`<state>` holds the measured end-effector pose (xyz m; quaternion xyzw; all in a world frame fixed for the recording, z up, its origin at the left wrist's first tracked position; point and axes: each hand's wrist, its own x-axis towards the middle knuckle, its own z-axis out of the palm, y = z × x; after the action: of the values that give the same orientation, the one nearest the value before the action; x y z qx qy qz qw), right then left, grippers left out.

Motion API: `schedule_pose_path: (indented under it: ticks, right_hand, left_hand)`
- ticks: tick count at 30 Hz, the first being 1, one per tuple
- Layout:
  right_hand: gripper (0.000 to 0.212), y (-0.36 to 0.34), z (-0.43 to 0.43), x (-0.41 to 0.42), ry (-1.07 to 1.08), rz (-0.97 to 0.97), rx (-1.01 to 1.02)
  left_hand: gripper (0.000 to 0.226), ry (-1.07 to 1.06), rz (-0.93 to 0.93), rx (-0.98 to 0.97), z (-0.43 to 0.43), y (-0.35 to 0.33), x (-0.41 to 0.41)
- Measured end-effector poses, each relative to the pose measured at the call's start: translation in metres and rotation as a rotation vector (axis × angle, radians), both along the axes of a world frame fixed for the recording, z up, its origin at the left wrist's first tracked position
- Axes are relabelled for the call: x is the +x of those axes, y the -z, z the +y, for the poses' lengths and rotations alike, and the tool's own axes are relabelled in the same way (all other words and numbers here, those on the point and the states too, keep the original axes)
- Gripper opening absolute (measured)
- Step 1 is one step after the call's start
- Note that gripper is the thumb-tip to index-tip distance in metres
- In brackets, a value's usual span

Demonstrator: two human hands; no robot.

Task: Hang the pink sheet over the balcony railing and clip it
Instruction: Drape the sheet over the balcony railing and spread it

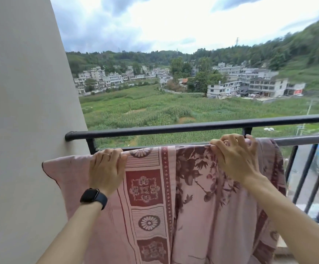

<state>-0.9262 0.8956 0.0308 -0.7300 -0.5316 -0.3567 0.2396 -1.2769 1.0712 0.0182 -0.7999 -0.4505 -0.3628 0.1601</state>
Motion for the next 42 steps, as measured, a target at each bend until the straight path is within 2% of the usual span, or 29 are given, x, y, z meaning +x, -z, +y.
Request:
schedule_pose_path:
  ticks: [4,8,11,14,17,20,21,23,26,28,31,35,38,40,42]
  right_hand:
    - [0.034,0.009,-0.021,0.036,-0.003,0.123,0.038]
    - [0.037,0.005,-0.015,0.017,-0.020,0.268,0.096]
    - [0.044,-0.002,0.002,-0.017,-0.126,0.210,0.044]
    - [0.036,0.002,0.017,-0.031,-0.185,0.061,-0.096]
    - [0.023,0.004,0.005,0.012,-0.211,-0.036,-0.030]
    - [0.038,0.009,-0.019,0.063,-0.170,-0.067,-0.007]
    - [0.035,0.010,-0.027,0.077,-0.133,-0.058,-0.008]
    - [0.027,0.010,-0.044,0.102,-0.038,0.010,0.030]
    - [0.040,0.009,-0.074,0.141,0.081,0.126,0.090]
    - [0.045,0.002,-0.079,0.147,0.133,0.281,0.105]
    - [0.043,-0.009,-0.067,0.118,0.133,0.445,0.105]
    - [0.046,-0.018,-0.038,0.047,-0.049,0.341,0.066]
    - [0.049,-0.022,-0.007,-0.012,-0.172,0.311,-0.057]
    - [0.050,-0.018,0.014,-0.035,-0.189,0.305,-0.159]
    - [0.055,-0.010,0.021,-0.035,-0.148,0.229,-0.177]
  left_hand:
    - [0.046,-0.087,-0.037,-0.020,-0.004,-0.005,-0.004]
    - [0.042,-0.161,-0.131,-0.057,-0.024,-0.016,0.016]
    - [0.044,-0.054,-0.114,-0.040,-0.049,-0.020,0.057]
    - [0.045,-0.038,-0.075,-0.063,-0.058,-0.008,0.086]
    - [0.053,-0.055,-0.066,-0.057,-0.051,0.000,0.083]
    - [0.050,-0.061,-0.040,-0.088,-0.050,-0.003,0.081]
    - [0.051,-0.064,-0.042,-0.094,-0.050,-0.002,0.081]
    - [0.056,-0.078,-0.071,-0.094,-0.050,-0.003,0.079]
    - [0.059,-0.109,-0.073,-0.101,-0.044,-0.002,0.072]
    - [0.055,-0.121,-0.068,-0.089,-0.044,-0.003,0.075]
    - [0.048,-0.118,-0.111,-0.058,-0.046,-0.002,0.085]
    - [0.048,-0.133,-0.151,-0.028,-0.044,0.005,0.086]
    - [0.046,-0.101,-0.121,-0.034,-0.042,0.005,0.083]
    - [0.046,-0.088,-0.099,-0.024,-0.042,0.005,0.082]
    - [0.047,-0.078,-0.098,-0.015,-0.041,0.005,0.079]
